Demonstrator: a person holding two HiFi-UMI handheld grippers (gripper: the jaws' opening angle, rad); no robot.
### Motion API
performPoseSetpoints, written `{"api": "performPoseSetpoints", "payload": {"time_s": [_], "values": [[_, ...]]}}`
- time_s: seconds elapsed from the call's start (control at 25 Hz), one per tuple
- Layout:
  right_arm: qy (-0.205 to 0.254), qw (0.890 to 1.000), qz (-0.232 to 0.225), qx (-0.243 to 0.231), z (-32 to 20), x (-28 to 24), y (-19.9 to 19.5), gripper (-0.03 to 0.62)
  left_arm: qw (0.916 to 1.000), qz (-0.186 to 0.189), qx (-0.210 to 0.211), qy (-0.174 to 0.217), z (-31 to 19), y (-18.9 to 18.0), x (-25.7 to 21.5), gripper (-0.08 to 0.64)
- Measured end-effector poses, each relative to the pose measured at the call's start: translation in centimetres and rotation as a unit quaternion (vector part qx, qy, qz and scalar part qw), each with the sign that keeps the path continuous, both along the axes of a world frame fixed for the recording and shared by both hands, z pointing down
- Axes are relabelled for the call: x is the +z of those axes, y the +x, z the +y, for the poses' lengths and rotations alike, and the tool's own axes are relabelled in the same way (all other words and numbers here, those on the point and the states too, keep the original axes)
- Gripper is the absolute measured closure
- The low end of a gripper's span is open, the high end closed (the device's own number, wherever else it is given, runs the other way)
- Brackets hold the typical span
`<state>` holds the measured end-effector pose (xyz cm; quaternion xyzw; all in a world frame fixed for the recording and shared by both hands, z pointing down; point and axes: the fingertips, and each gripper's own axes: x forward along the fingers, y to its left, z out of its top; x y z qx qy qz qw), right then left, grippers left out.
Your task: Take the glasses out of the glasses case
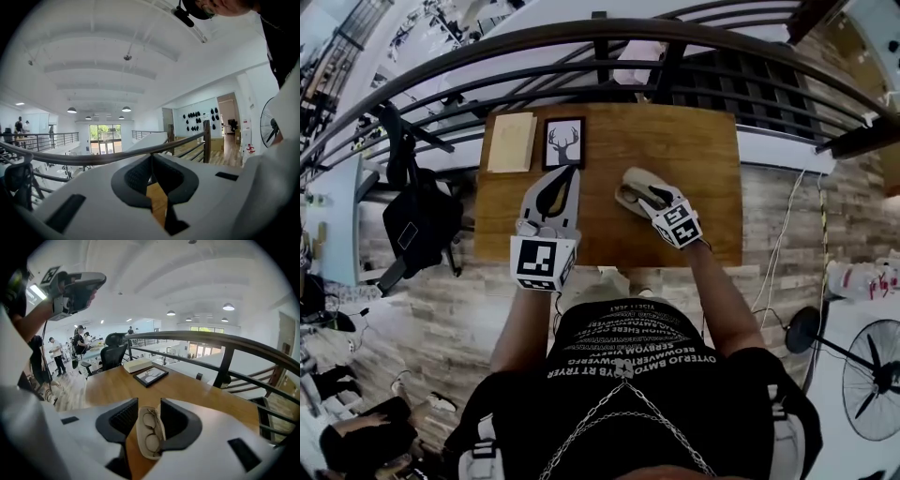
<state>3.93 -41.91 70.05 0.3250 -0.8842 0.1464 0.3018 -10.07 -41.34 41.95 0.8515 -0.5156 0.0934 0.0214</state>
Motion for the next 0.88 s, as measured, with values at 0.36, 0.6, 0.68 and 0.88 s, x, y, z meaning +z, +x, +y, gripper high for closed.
{"api": "performPoseSetpoints", "payload": {"time_s": [0.36, 0.6, 0.68, 0.88], "values": [[-0.023, 0.999, 0.025, -0.001, -0.4, 4.1, 0.0, 0.445, 1.0000, -0.002, -0.002, 0.001, -0.6, -0.2, 0.1, 0.528], [-0.054, 0.998, 0.045, 0.001, -0.5, 7.0, 0.1, 0.445, 1.0000, -0.006, -0.002, -0.006, -0.7, -0.4, 0.7, 0.526], [-0.065, 0.997, 0.051, 0.004, -0.6, 8.1, 0.3, 0.445, 0.9999, -0.008, -0.004, -0.008, -0.7, -0.6, 0.8, 0.526], [-0.085, 0.994, 0.062, 0.007, -0.9, 9.9, 0.5, 0.448, 0.9998, -0.012, -0.011, -0.012, -1.0, -1.4, 1.1, 0.526]]}}
